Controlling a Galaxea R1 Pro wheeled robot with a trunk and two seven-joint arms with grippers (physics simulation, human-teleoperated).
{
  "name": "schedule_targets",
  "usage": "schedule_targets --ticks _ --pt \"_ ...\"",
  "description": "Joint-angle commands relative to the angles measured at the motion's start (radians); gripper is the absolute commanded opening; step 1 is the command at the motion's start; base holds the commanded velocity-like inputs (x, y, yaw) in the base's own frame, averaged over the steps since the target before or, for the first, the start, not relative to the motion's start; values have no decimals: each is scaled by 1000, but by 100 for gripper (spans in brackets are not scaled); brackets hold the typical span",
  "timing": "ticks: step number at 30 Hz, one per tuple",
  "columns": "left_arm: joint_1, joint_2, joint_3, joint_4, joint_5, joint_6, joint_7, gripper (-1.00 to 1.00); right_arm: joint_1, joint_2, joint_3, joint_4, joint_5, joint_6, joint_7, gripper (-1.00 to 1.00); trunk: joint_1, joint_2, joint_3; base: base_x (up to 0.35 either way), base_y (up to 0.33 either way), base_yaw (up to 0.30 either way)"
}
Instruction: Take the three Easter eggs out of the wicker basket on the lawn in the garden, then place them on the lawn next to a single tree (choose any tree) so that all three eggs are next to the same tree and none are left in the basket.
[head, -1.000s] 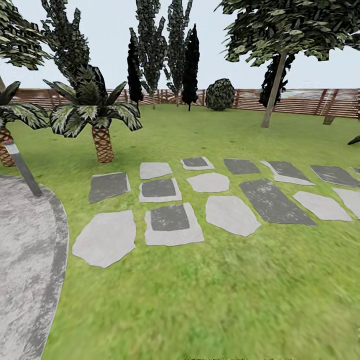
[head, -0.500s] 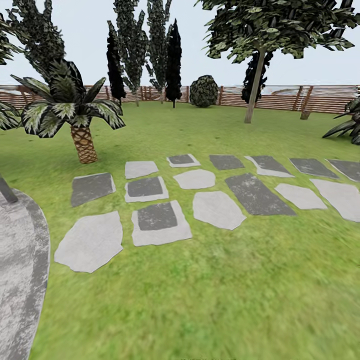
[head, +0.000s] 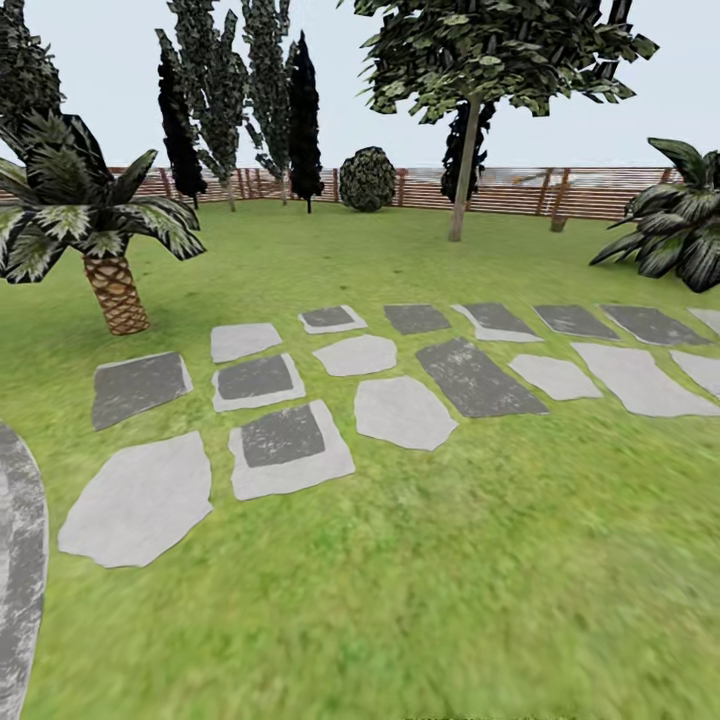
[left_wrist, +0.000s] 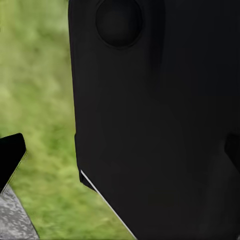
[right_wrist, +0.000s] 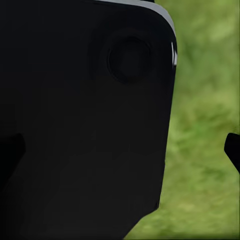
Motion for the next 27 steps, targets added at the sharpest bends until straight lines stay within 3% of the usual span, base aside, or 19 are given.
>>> schedule_targets --ticks 1,27 --pt "0 0 1 0 1 -2 0 100 -1 0 1 1 3 -4 1 100 0 0 0 0 0 -274" --pt "0 0 1 0 1 -2 0 100 -1 -2 3 0 3 -3 2 100 0 0 15 17 0 -277"
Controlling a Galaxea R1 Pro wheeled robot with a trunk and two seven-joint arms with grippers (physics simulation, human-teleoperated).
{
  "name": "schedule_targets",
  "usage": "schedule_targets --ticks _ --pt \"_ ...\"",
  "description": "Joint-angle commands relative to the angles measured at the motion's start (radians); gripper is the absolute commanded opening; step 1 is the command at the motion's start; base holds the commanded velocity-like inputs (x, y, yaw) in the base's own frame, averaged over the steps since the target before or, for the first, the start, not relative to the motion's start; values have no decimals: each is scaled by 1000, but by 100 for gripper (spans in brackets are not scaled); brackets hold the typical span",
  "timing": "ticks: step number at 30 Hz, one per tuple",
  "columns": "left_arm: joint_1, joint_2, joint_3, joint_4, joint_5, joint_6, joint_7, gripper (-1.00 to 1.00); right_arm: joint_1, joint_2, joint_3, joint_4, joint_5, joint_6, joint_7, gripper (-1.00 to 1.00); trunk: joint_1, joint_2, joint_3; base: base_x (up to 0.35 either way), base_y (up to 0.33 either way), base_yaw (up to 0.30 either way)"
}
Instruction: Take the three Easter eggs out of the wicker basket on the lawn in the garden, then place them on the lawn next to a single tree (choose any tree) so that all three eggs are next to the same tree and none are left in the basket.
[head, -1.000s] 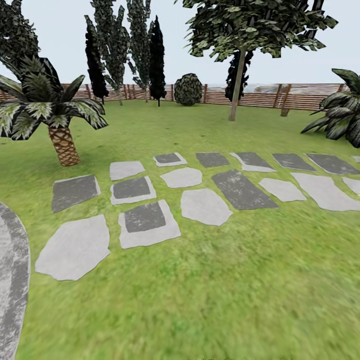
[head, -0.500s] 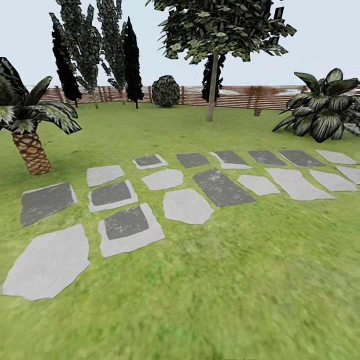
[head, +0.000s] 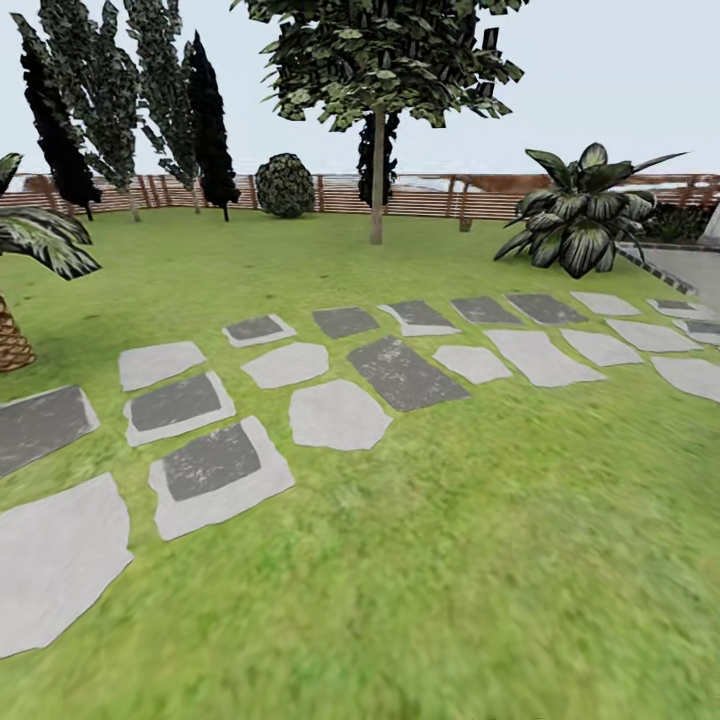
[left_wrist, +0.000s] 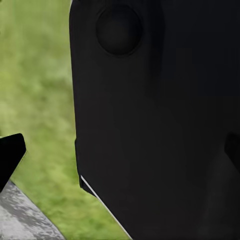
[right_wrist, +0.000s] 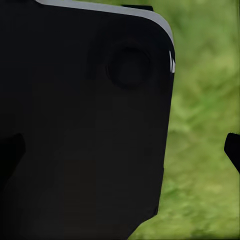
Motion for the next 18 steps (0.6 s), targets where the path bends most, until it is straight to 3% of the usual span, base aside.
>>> schedule_targets --ticks 1,13,18 --pt "0 0 1 0 1 -2 0 100 -1 0 1 1 3 -3 1 100 0 0 -1 80 0 -284" --pt "0 0 0 0 1 -2 0 100 -1 0 1 1 2 -3 -1 100 0 0 -5 82 0 -274" --pt "0 0 0 0 1 -2 0 100 -1 -1 3 4 4 0 -1 100 0 0 -6 82 0 -60"
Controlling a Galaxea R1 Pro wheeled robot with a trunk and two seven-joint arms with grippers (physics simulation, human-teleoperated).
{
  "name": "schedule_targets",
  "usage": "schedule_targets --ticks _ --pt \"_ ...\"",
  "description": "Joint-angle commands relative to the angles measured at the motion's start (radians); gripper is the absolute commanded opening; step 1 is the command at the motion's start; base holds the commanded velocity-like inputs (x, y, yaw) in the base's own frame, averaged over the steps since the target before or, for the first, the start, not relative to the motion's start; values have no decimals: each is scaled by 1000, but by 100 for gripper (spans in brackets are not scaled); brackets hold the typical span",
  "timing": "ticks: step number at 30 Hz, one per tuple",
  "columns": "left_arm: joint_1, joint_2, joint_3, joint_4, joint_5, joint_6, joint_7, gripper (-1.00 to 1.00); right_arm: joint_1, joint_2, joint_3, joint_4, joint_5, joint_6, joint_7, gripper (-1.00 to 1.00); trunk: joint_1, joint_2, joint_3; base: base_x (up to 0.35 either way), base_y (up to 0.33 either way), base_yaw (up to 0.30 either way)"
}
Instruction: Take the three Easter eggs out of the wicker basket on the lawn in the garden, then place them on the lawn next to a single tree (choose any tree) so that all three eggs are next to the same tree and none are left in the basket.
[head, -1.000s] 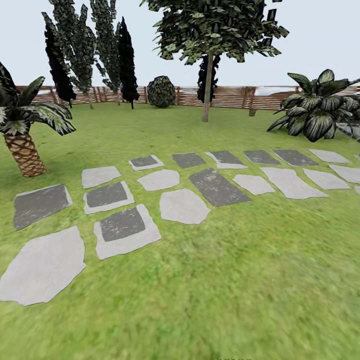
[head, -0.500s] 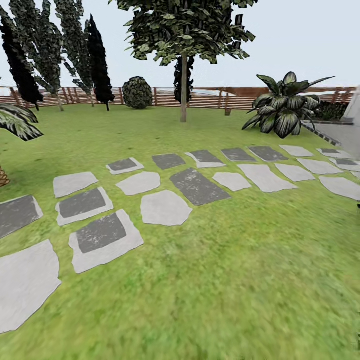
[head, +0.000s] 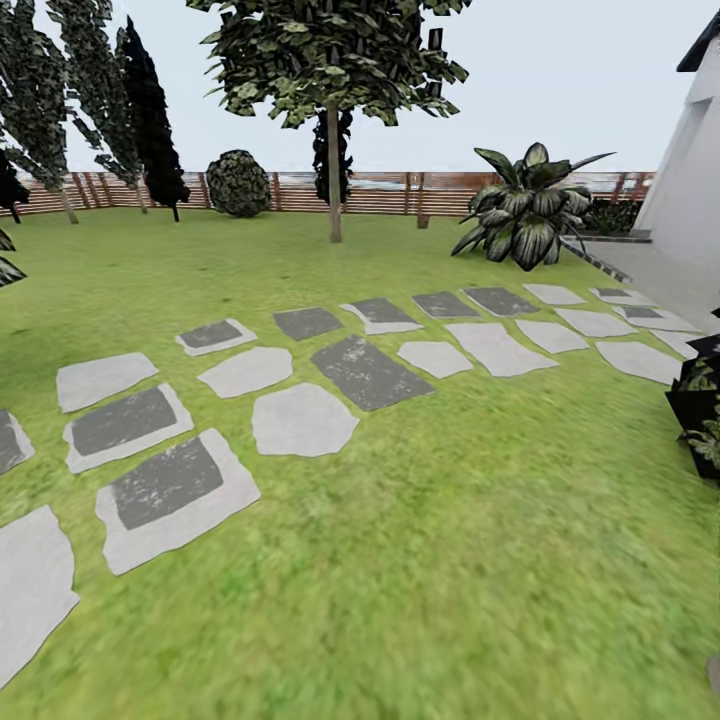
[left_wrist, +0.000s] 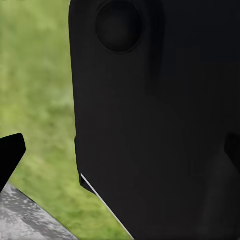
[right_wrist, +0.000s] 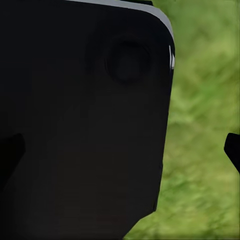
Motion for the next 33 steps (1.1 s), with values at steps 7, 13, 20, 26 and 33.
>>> schedule_targets --ticks 7,13,20,26,33 --pt "0 0 0 0 1 -2 0 100 -1 1 9 0 13 -6 -4 100 0 0 -1 82 0 -3" --pt "0 0 0 0 1 -2 0 100 -1 1 9 -1 12 -6 0 100 0 0 -3 82 0 -197" --pt "0 0 0 -1 1 -2 0 100 -1 1 8 -1 12 -6 1 100 0 0 -1 58 0 -237" --pt "0 0 0 -1 1 -2 0 100 -1 1 8 0 12 -6 1 100 0 0 5 2 0 -169" --pt "0 0 0 -1 1 -2 0 100 -1 1 8 0 13 -6 1 100 0 0 14 0 0 -167"
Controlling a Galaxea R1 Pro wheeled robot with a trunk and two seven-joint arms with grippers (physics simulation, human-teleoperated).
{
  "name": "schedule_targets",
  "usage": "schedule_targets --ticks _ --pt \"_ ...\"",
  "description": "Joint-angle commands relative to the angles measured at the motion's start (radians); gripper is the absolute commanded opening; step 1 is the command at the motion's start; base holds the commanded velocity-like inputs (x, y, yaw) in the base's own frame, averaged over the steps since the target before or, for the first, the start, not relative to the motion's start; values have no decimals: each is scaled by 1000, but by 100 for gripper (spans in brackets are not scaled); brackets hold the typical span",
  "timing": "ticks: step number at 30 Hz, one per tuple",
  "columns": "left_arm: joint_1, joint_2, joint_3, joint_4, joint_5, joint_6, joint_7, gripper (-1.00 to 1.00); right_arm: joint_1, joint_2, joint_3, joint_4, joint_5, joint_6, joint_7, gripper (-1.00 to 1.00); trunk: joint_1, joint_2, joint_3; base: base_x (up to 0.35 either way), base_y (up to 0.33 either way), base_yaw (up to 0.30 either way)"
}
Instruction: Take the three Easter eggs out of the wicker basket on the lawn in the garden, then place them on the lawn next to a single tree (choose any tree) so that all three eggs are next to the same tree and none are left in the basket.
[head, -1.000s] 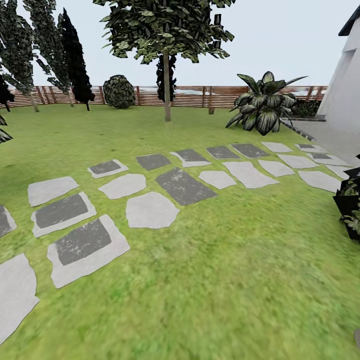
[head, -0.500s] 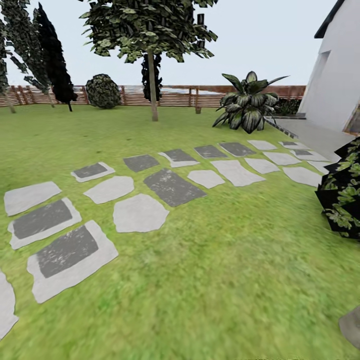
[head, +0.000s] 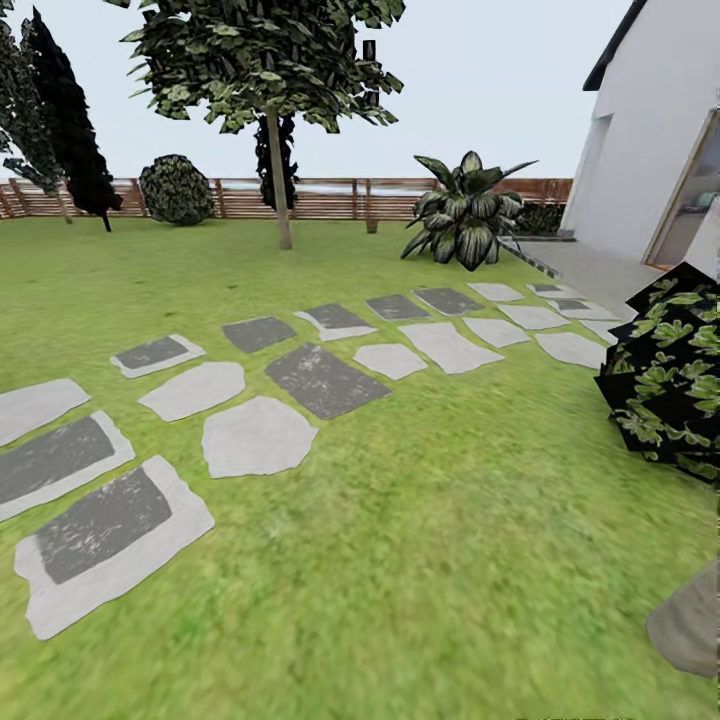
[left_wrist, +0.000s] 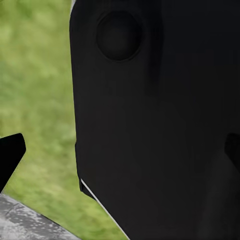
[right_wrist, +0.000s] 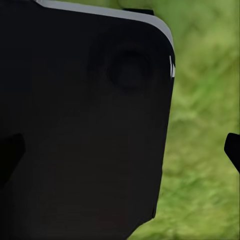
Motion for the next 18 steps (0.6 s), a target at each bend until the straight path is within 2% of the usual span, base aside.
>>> schedule_targets --ticks 1,9,18 --pt "0 0 0 0 1 -2 0 100 -1 0 2 1 4 -3 1 100 0 0 0 0 0 -166" --pt "0 -1 0 1 1 -2 0 100 -1 0 3 1 3 -3 1 100 0 0 4 27 5 -63" --pt "0 -2 0 1 1 -2 0 100 -1 0 3 1 4 -3 1 100 0 0 4 283 91 -1"
